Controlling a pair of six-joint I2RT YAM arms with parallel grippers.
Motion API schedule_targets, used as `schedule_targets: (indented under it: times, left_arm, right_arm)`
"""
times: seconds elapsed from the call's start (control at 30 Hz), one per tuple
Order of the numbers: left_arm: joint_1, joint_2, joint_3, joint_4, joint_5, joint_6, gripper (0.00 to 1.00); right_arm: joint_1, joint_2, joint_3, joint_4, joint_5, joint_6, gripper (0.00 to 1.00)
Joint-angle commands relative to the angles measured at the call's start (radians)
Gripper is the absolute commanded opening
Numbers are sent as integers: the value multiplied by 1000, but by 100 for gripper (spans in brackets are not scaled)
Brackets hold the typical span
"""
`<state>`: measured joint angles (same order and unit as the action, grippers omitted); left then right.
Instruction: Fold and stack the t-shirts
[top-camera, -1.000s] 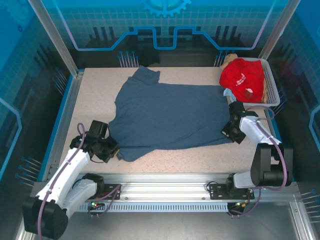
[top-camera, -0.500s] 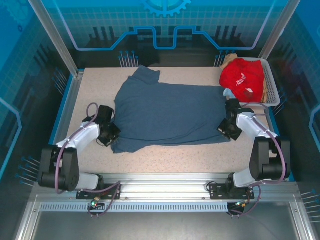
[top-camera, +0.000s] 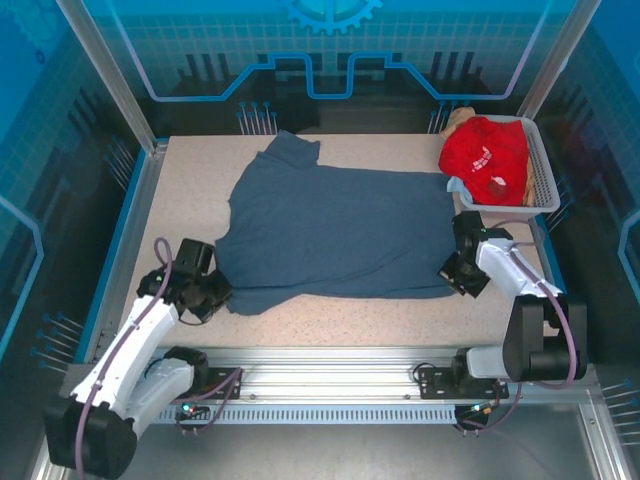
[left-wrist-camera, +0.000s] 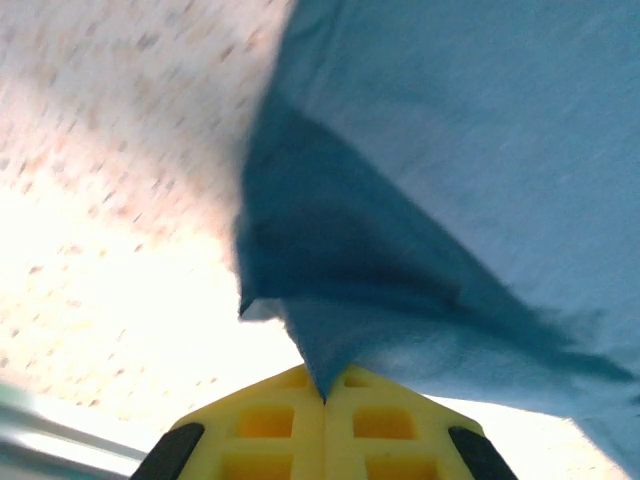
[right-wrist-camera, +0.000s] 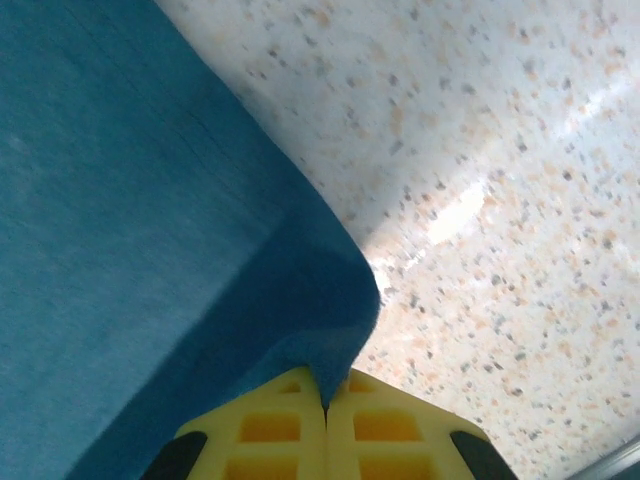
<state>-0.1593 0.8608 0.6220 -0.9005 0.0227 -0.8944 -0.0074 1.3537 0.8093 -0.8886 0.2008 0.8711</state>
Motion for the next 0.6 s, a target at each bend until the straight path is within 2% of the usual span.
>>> schedule_targets:
  times: [0.0, 0.17, 0.2, 0.23, 0.27, 0.3, 0.37, 0.43, 0.5, 0.57]
  left_arm:
    - [-5, 14, -62, -57, 50, -53, 0]
    - [-5, 88, -40, -27, 41, -55, 0]
    - [-5, 90, -27, -31, 43, -57, 0]
    - [-6, 87, -9, -41, 46, -55, 8]
    - [-7, 84, 20, -65, 34, -58, 26]
    - [-9, 80, 56, -105, 10, -65, 39]
    - [-16, 80, 156, -190, -65, -72, 59]
    - [-14, 108, 241, -176, -96, -53, 58]
    - [-12, 197, 294, -74, -76, -26, 48]
    - [-7, 355, 339, 77, -3, -13, 39]
  right_arm:
    - [-6, -16, -50, -80, -26, 46, 0]
    - [-13, 23, -97, -90, -25, 78, 0]
    - [-15, 25, -95, -96, -28, 81, 5]
    - [-13, 14, -86, -109, -23, 86, 17]
    - [-7, -14, -75, -125, -8, 91, 29]
    - [1, -48, -59, -144, 12, 96, 39]
    - [30, -136, -10, -180, 74, 93, 52]
    - [76, -194, 35, -156, 109, 64, 55]
    - [112, -210, 48, -57, 82, 11, 51]
    - [125, -164, 33, 77, -3, -30, 47]
